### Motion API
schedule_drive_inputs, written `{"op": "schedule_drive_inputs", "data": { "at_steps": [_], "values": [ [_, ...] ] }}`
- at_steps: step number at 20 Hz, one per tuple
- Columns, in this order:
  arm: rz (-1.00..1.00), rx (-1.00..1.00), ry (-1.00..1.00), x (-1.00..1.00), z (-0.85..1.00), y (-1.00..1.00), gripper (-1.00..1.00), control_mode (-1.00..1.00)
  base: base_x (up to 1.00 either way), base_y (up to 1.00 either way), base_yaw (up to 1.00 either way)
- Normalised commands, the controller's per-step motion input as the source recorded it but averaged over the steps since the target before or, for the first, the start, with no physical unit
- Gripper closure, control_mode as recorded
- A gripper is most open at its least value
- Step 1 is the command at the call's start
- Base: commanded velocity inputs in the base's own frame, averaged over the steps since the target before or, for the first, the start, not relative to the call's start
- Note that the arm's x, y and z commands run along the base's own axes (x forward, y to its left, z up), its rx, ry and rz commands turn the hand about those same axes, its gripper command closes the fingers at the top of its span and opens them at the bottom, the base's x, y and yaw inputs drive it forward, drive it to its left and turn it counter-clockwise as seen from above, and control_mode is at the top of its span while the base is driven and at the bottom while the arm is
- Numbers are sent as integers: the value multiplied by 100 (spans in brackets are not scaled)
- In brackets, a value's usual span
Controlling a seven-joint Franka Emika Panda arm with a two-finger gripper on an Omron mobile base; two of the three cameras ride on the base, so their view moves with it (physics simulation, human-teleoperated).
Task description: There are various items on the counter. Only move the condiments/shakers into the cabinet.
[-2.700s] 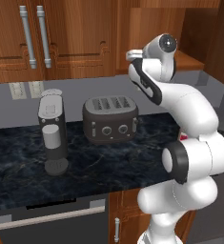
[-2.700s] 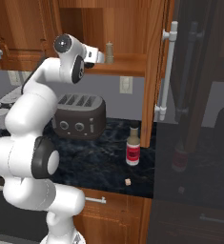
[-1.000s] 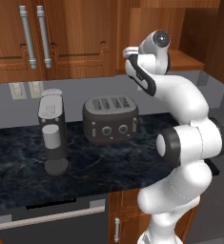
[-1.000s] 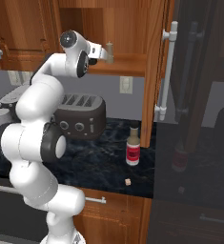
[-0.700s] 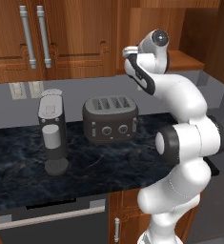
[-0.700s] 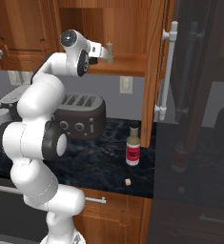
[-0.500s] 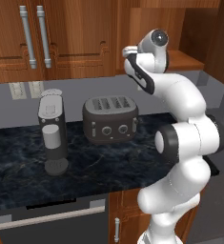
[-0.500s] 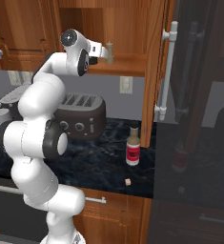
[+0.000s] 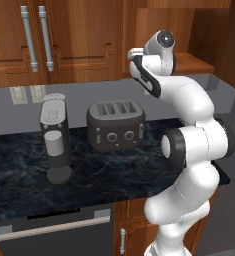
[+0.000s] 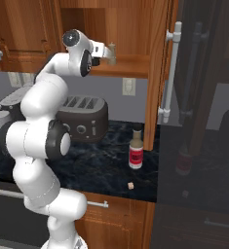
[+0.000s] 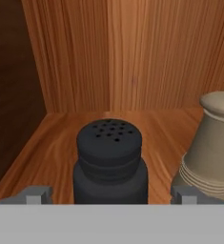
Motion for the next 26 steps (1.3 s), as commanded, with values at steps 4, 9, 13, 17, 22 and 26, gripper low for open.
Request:
{"op": "schedule_drive_inputs", "data": {
  "at_steps": [4,9,13,17,22,26],
  "values": [
    [0,0,0,-49,-1,0,-100,-100,0,0,0],
    [0,0,0,-96,-16,0,-100,-100,0,0,0],
    [-2,0,0,-100,-28,0,-100,-100,0,0,0],
    [-4,0,0,-100,-27,0,-100,-100,0,0,0],
    [-9,2,8,-100,-23,-11,-100,-100,0,0,0],
    [-12,1,20,-100,-25,-20,-100,-100,0,0,0]
  ]
}}
